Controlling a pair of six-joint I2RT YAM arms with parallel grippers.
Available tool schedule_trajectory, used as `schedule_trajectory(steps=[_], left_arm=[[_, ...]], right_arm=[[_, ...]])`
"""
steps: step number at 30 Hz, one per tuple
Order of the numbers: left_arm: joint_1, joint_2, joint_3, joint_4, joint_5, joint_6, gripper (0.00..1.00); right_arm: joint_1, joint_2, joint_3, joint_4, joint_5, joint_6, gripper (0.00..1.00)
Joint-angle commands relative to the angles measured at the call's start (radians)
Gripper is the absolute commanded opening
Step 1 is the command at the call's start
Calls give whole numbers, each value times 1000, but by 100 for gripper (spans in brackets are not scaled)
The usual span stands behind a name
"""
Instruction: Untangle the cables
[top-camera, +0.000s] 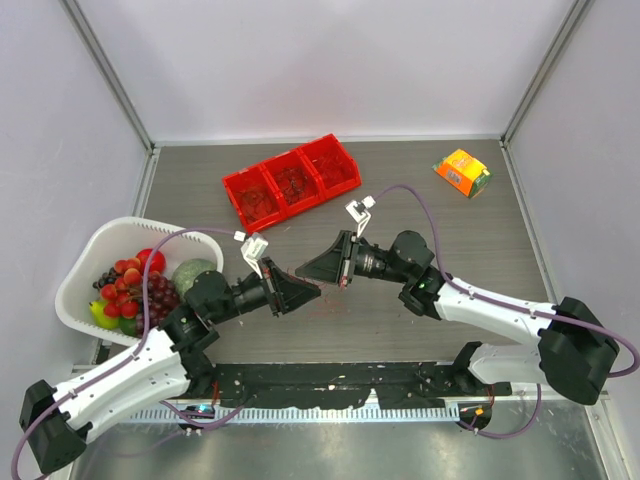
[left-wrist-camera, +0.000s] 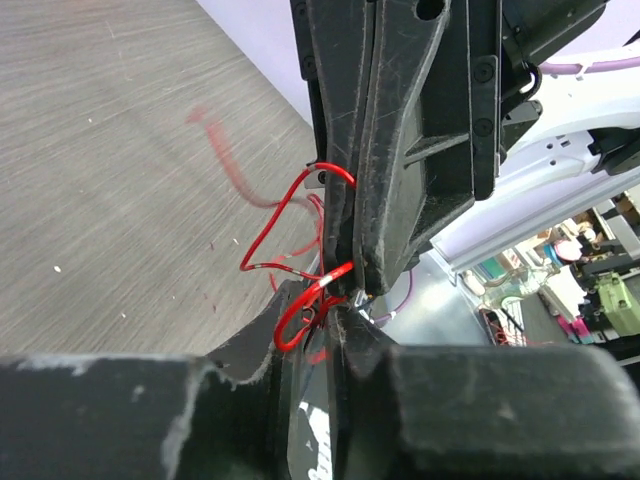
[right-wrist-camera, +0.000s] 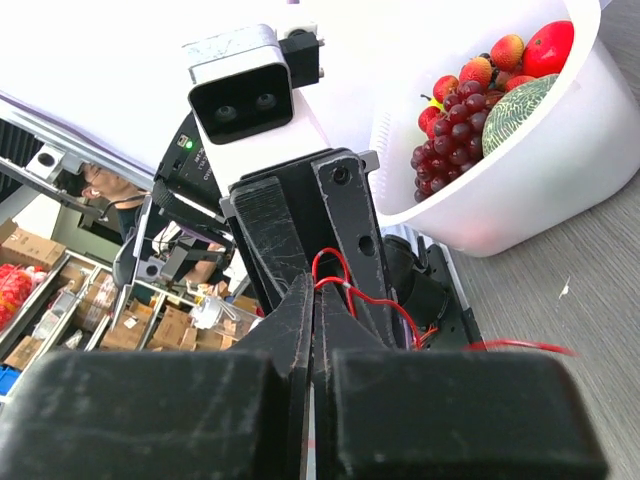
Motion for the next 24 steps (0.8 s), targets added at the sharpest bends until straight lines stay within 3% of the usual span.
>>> schedule_trajectory(steps=[1,3,5,6,7,9,13,18,24], left_arm=[[-3,20,45,25,-10,26,7],[-3,8,34,23,-13,27,0],[-4,-16,22,25,-15,24,0],[-3,-29,17,19,-15,27,0],[-3,-44,17,-4,-23,29,0],[-4,-59,21,-59,-18,43,0],[-4,-76,15,-116,14,60,0],[-3,-78,18,-123,68,70,0],[-3,-52,34,-123,123,70,0]], right_arm=[[16,-32,60,20,21,-6,1],[16,-44,69,-12,18,-16,1],[13,-63,106,-137,25,-76,3],[13,-73,123,-285,31,-117,9],[15,-80,161,-352,39,-195,25],[7,-90,209,-586,19,-291,45],[-1,-118,260,-781,-56,-414,64],[7,-138,260,-797,-26,-452,78],[9,-126,287,-759,-16,-475,81]])
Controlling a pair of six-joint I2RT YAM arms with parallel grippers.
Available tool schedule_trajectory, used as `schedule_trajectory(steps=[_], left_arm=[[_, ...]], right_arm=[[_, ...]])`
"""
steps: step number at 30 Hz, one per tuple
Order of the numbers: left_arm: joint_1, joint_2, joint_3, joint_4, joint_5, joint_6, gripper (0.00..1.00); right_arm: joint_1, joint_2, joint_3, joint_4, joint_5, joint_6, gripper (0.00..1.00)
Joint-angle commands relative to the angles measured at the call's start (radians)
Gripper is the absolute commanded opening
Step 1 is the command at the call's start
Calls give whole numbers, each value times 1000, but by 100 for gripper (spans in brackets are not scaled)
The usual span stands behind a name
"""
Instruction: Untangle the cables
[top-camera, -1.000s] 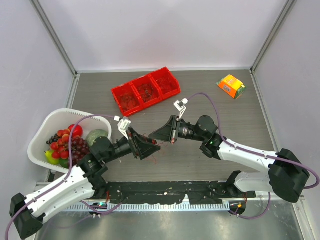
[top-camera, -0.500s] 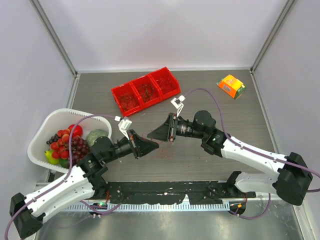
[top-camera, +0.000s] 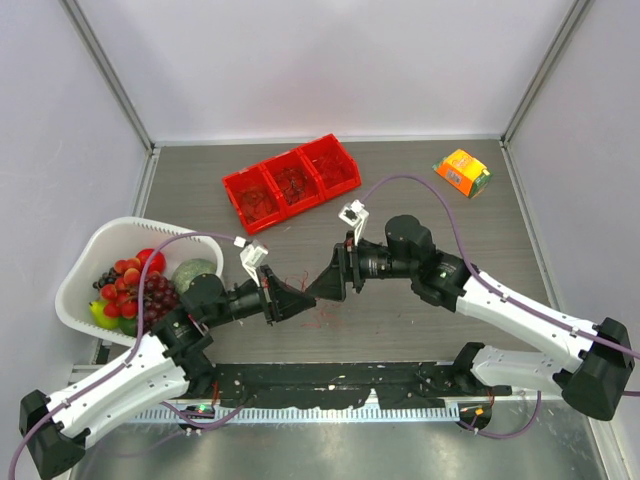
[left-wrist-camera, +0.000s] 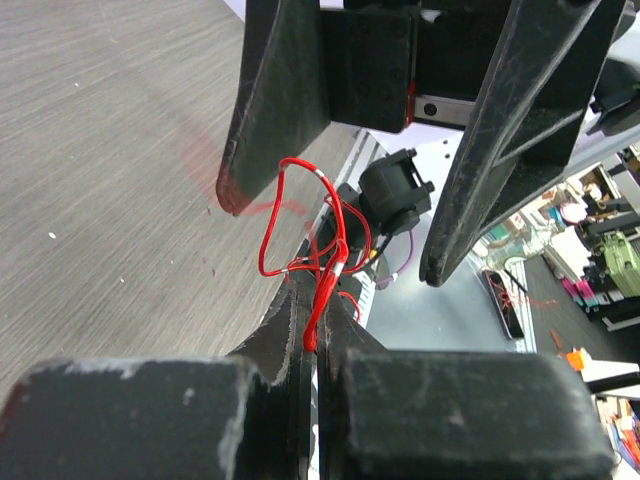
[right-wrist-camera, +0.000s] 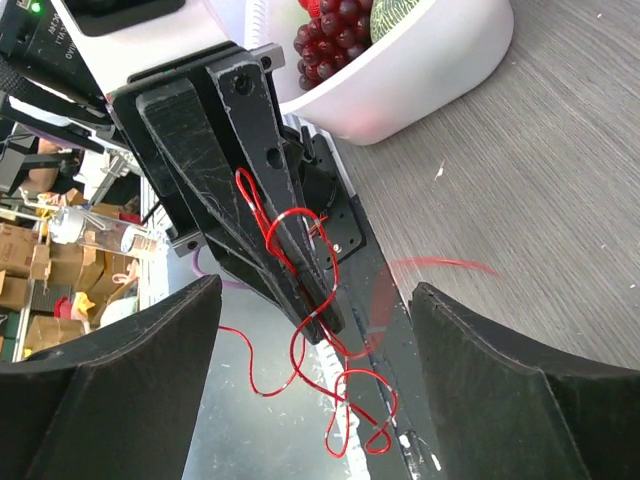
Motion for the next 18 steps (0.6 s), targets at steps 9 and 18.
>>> schedule_trajectory(steps=[9,18], left_arm=[[-2,32,37,35,70,11,0],[-2,29,35,39,82,9,0]], right_arm=[[60,72,42,219,-39,39,66],[61,101,45,254,-10,69,1]])
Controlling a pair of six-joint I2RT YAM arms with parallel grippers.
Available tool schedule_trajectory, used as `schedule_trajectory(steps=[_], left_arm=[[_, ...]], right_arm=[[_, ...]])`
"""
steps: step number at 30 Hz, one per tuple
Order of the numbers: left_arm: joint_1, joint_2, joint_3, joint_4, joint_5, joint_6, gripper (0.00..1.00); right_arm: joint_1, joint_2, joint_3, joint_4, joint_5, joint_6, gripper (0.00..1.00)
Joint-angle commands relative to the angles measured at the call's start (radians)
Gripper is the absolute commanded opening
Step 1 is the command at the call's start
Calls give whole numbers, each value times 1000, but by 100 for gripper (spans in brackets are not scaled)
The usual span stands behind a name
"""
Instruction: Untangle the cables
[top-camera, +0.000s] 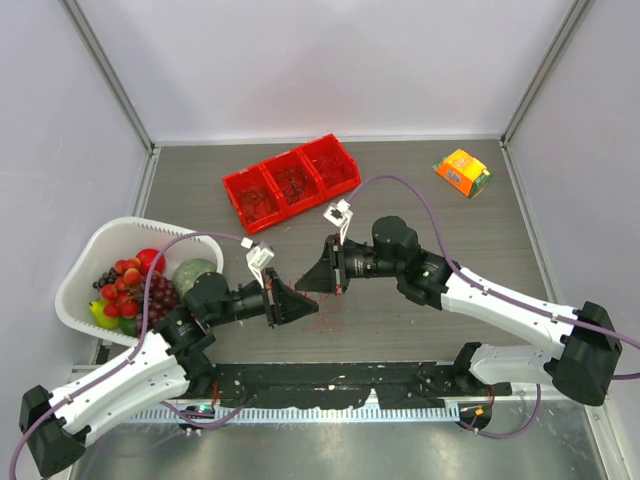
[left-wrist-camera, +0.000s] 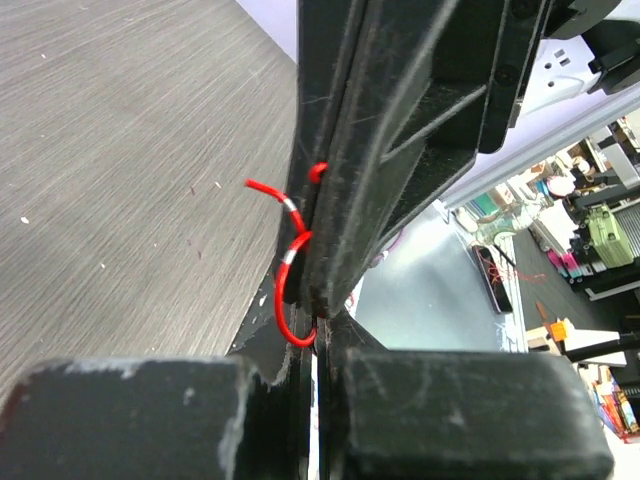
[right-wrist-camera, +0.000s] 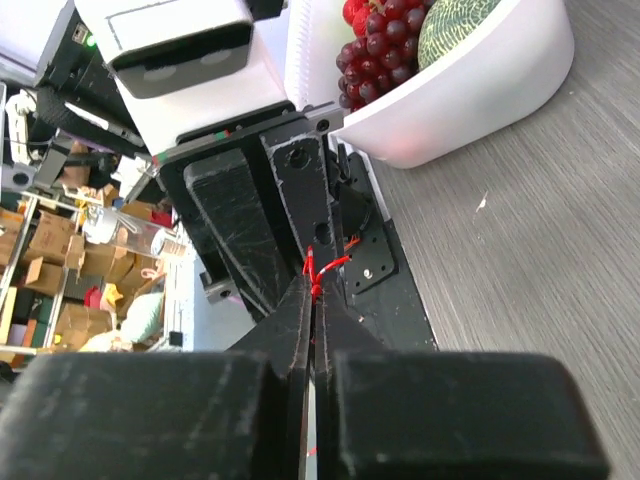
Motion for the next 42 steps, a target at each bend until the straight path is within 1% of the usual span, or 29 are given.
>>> schedule_trajectory(steps=[1,2,3,4,5,6,7,8,10,11,12,13,15,18,19,20,22,23,26,27,28,29,30,31,33,39,40,42], left_arm=[[-2,-13,38,33,12,6,0],[-2,-21,46,13,-10,6,1],[-2,-30,58,-28,-42,5,14],[-3,-44,72,-64,-77,6,39],[-2,-65,83,-103,-108,8,56],[-2,-91,94,-133,-137,14,69],[-2,-117,103,-183,-180,25,93],[-2,-145,120,-234,-207,37,99],[-2,-189,165,-345,-302,58,100],[-3,-208,201,-416,-370,60,100],[-2,-222,231,-521,-460,60,99],[-2,-229,270,-602,-514,65,100],[-2,-235,337,-703,-591,80,100],[-2,-245,383,-765,-602,104,100],[-2,-248,393,-777,-602,112,100],[-2,-255,399,-786,-600,118,100],[-2,-272,403,-796,-605,132,100],[-3,-280,407,-803,-608,134,100],[-2,-298,408,-805,-590,129,99],[-3,-303,407,-802,-584,126,100],[-2,-306,404,-802,-576,124,100],[-3,-309,402,-802,-571,117,100],[-2,-312,403,-808,-570,117,100],[-2,-317,403,-815,-568,109,100],[-2,-332,403,-825,-573,98,100],[-2,-369,407,-834,-565,68,100],[-2,-372,411,-843,-565,66,100],[-3,-374,426,-860,-570,68,100]], right_arm=[[6,13,35,89,23,20,1],[6,13,38,73,69,14,1],[3,11,49,36,98,3,1],[0,14,60,21,147,-17,1],[-11,19,76,-12,170,-23,1],[-23,25,86,-18,198,-34,1],[-46,39,101,-30,212,-35,1],[-63,48,107,-35,244,-47,1],[-112,72,132,-38,278,-61,1],[-150,98,153,-47,298,-67,1],[-166,111,187,-50,322,-87,1],[-204,144,205,-64,334,-110,1],[-262,202,256,-47,356,-142,1],[-363,299,329,22,342,-173,1],[-382,353,348,64,342,-194,1],[-410,380,400,77,344,-207,1],[-443,509,487,102,342,-251,1],[-454,540,512,124,338,-264,1],[-502,705,639,226,283,-239,1],[-508,736,676,237,275,-224,1],[-514,805,743,250,273,-225,1],[-516,841,774,252,287,-224,1],[-517,911,849,249,298,-225,1],[-519,945,924,235,304,-227,1],[-519,1083,1042,209,322,-221,1],[-520,1295,1250,143,469,-227,1],[-520,1321,1279,91,506,-238,1],[-519,1373,1349,28,525,-245,1]])
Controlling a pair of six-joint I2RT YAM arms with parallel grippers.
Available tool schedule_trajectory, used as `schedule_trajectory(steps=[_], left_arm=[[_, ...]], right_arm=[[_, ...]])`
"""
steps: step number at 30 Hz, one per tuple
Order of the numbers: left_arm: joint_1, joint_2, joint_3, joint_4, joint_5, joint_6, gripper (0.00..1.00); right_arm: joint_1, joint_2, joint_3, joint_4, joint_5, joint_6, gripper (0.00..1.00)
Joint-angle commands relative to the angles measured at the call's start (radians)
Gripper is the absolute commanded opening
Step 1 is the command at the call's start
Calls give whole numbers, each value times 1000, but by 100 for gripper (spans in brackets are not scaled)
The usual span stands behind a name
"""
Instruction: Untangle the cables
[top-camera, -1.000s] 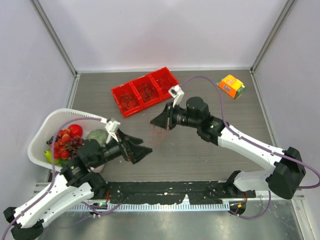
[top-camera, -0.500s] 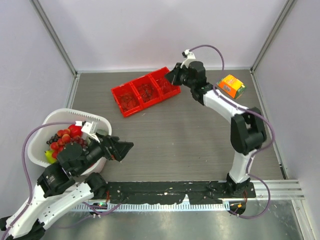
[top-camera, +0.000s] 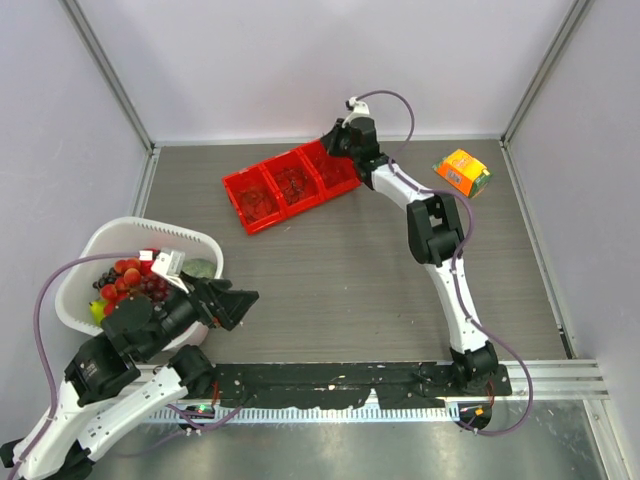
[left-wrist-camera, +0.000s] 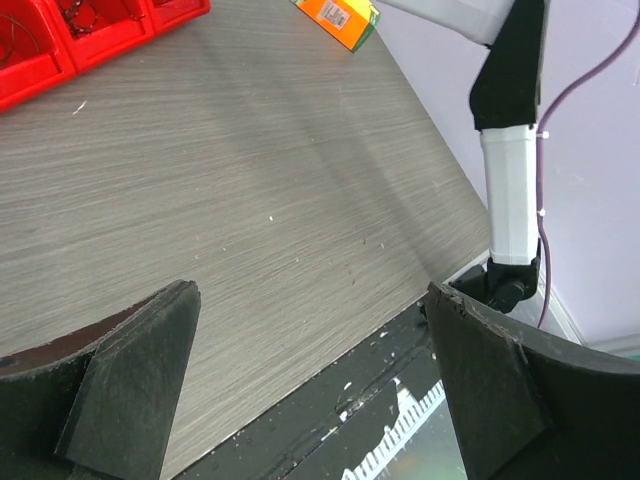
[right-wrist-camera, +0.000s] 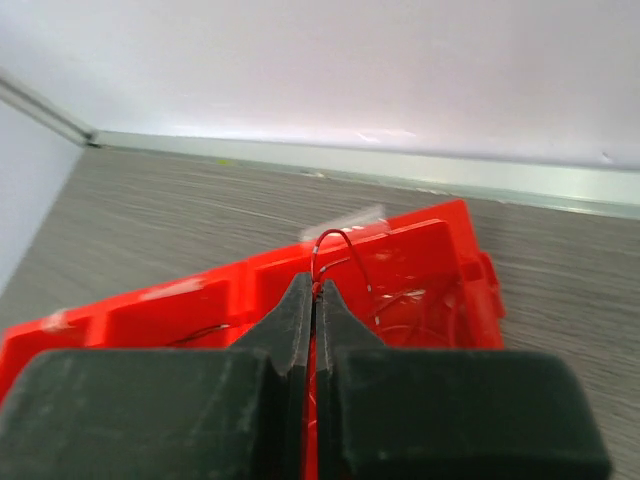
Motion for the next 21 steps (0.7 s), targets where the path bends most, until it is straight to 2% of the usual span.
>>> schedule_trajectory(steps=[1,6,12,14,16,18,19,21], left_arm=[[-2,-7,51,-30,0,-10,100],[-2,-12,53,-23,-3,-10,100],[-2,14,51,-12,20,-13,100],[-2,14,53,-15,20,-20,100],[-2,10,53,-17,12,-25,100],[-2,3,56,-24,6,-28,100],[-3,2,57,-27,3,-30,100],[-2,2,59,-33,0,-30,100]], right_arm=[[7,90,153,-139,111,-36,1],[25,133,178,-297,193,-68,1],[23,121,176,-319,125,-85,1],[23,104,208,-354,128,-79,4],[25,80,236,-414,153,-86,11],[26,58,273,-479,206,-99,26],[26,52,282,-497,213,-105,37],[26,26,297,-532,217,-132,46]])
